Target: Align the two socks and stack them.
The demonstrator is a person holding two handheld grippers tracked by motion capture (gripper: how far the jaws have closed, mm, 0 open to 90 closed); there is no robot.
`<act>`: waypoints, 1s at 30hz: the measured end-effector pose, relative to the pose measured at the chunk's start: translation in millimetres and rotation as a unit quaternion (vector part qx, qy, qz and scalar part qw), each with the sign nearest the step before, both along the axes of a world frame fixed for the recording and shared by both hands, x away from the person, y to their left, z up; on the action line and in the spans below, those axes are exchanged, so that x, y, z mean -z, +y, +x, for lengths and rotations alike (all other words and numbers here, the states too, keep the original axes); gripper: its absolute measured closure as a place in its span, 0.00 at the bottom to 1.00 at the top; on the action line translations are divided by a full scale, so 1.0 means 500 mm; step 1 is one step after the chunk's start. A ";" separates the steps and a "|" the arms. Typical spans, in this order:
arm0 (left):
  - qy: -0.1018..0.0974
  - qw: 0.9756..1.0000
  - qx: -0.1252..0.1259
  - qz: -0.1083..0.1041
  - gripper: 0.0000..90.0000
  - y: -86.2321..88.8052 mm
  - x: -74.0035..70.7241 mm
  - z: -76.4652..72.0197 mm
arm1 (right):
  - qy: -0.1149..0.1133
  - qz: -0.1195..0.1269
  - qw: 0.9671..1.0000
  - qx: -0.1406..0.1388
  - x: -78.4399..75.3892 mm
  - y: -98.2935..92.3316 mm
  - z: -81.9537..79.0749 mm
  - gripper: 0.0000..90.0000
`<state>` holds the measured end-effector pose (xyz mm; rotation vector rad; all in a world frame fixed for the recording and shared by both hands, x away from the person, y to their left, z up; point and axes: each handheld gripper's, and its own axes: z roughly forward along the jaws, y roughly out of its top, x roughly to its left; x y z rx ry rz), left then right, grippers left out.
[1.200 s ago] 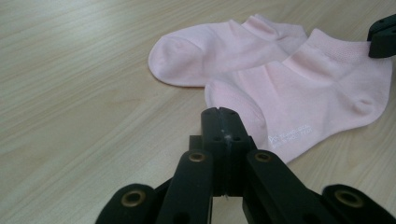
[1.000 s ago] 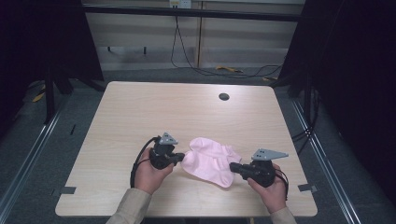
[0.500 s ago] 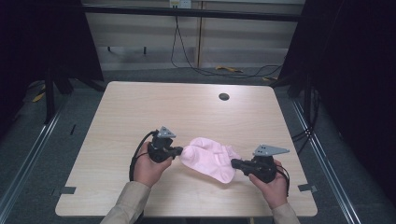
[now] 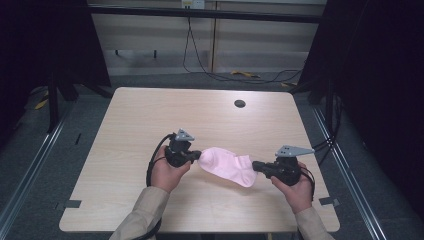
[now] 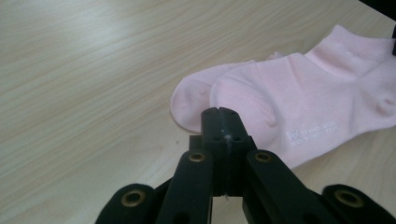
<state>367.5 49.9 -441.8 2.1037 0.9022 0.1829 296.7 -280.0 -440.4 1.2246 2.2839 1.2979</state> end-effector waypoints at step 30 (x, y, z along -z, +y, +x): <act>0.014 1.000 -0.002 0.014 1.00 -0.056 0.042 0.063 | 0.030 -0.005 0.999 0.028 0.041 -0.035 0.056 0.97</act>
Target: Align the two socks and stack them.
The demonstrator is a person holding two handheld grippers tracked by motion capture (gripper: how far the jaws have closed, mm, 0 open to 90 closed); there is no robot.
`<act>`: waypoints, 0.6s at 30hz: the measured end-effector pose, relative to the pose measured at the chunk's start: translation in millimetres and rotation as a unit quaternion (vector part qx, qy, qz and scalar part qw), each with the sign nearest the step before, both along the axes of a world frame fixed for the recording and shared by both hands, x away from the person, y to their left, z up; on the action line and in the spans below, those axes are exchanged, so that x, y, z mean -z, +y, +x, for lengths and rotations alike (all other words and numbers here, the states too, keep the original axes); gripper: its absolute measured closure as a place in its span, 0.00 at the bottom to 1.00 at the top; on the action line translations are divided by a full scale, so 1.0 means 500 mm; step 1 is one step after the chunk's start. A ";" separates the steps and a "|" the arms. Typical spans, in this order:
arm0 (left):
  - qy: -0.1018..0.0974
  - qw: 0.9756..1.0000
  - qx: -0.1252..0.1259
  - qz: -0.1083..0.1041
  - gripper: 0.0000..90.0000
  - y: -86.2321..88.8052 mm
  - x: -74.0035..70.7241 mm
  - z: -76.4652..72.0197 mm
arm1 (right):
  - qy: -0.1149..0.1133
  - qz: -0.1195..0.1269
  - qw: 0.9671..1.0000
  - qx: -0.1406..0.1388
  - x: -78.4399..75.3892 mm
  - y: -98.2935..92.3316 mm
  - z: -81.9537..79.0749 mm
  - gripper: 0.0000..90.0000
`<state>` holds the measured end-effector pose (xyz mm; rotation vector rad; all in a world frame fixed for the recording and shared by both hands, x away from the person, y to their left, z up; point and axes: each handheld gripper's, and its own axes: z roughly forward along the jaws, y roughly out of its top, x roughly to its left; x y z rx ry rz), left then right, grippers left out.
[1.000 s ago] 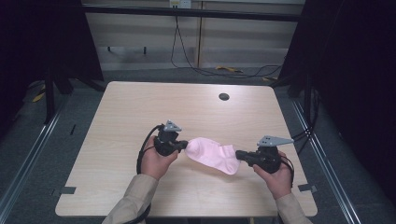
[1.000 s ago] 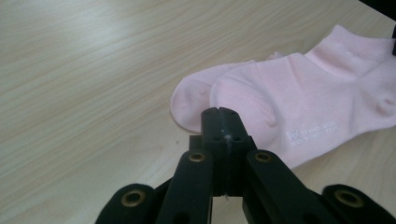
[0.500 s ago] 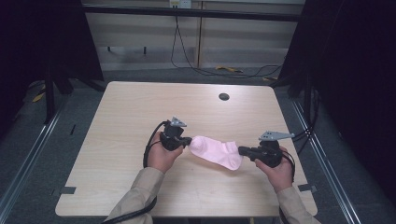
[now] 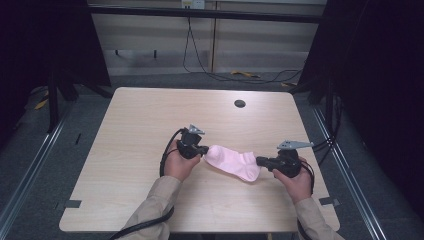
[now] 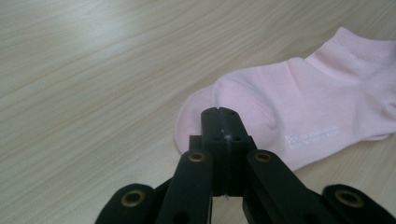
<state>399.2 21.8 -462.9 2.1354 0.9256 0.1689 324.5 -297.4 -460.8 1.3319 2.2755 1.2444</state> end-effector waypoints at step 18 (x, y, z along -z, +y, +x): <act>0.003 1.000 -0.007 0.007 1.00 0.005 0.014 0.011 | 0.010 -0.009 1.000 0.005 0.028 0.005 0.014 0.97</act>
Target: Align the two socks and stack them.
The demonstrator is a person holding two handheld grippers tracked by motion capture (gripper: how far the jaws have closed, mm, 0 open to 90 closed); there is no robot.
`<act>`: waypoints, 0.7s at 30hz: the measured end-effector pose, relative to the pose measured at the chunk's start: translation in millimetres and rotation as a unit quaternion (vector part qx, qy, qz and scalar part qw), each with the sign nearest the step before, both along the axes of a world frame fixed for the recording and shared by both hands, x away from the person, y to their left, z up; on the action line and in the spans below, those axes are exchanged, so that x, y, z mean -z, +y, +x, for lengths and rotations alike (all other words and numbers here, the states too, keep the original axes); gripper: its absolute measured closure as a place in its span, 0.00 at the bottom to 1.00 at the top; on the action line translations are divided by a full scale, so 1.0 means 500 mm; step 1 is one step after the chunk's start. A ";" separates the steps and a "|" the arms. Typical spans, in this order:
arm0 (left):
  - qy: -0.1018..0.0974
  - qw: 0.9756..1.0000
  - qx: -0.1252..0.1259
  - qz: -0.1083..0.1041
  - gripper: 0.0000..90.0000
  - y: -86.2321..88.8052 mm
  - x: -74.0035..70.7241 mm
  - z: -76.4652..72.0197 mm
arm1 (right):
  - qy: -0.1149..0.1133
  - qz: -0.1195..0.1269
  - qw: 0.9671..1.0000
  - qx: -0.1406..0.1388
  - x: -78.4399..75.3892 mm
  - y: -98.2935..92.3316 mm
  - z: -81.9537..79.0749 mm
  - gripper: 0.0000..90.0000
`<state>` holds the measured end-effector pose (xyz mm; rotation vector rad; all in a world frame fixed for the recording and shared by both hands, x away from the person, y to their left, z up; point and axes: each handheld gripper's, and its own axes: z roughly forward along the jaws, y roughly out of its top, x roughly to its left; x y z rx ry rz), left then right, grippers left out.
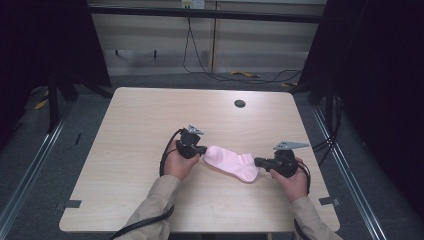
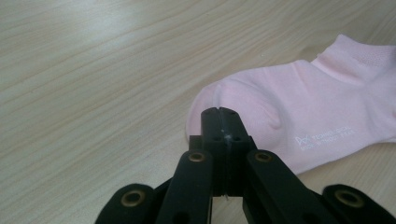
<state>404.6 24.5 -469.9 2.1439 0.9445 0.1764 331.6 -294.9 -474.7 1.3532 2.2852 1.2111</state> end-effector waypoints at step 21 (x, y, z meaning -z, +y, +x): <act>-0.002 1.000 -0.003 0.003 1.00 0.006 0.001 0.002 | 0.007 -0.009 1.000 -0.002 0.014 0.007 0.008 0.96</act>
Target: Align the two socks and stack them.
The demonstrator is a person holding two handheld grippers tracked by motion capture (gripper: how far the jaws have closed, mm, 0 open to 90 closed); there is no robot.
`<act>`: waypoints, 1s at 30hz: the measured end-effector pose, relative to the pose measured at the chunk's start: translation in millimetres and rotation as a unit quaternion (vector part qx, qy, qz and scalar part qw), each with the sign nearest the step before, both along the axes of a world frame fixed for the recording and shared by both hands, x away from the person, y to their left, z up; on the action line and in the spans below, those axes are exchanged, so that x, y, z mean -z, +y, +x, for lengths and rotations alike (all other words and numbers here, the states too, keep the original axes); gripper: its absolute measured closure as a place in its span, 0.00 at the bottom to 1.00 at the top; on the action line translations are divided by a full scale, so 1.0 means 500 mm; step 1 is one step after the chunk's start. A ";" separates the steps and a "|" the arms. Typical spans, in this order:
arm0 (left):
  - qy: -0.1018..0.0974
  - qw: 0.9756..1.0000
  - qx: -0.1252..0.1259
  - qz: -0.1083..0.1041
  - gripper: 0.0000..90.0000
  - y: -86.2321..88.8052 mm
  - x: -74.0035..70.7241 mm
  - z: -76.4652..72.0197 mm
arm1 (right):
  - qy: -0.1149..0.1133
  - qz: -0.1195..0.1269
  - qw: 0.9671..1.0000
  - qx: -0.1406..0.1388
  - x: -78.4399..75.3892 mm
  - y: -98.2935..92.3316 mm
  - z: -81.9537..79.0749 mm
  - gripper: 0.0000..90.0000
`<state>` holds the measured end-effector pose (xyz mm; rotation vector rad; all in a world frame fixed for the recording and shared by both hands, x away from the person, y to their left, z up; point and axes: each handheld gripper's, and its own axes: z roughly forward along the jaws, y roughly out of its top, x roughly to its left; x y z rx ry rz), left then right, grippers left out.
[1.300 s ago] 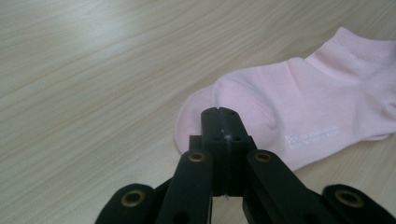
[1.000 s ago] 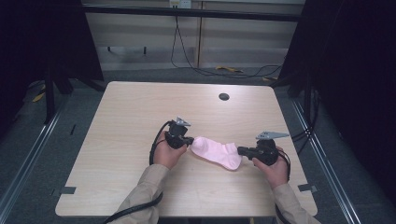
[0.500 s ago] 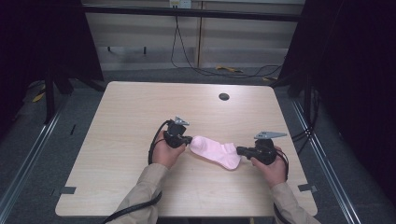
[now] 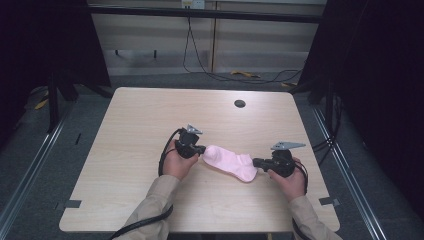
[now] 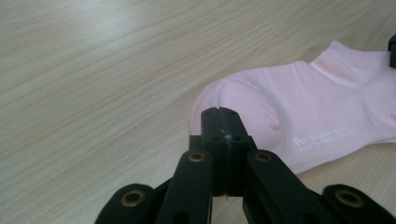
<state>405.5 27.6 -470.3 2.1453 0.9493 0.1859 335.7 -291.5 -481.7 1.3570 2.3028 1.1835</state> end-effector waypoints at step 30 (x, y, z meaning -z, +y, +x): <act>0.000 1.000 -0.004 -0.001 1.00 0.011 -0.008 0.003 | 0.007 -0.006 1.000 0.000 0.025 0.009 -0.007 0.96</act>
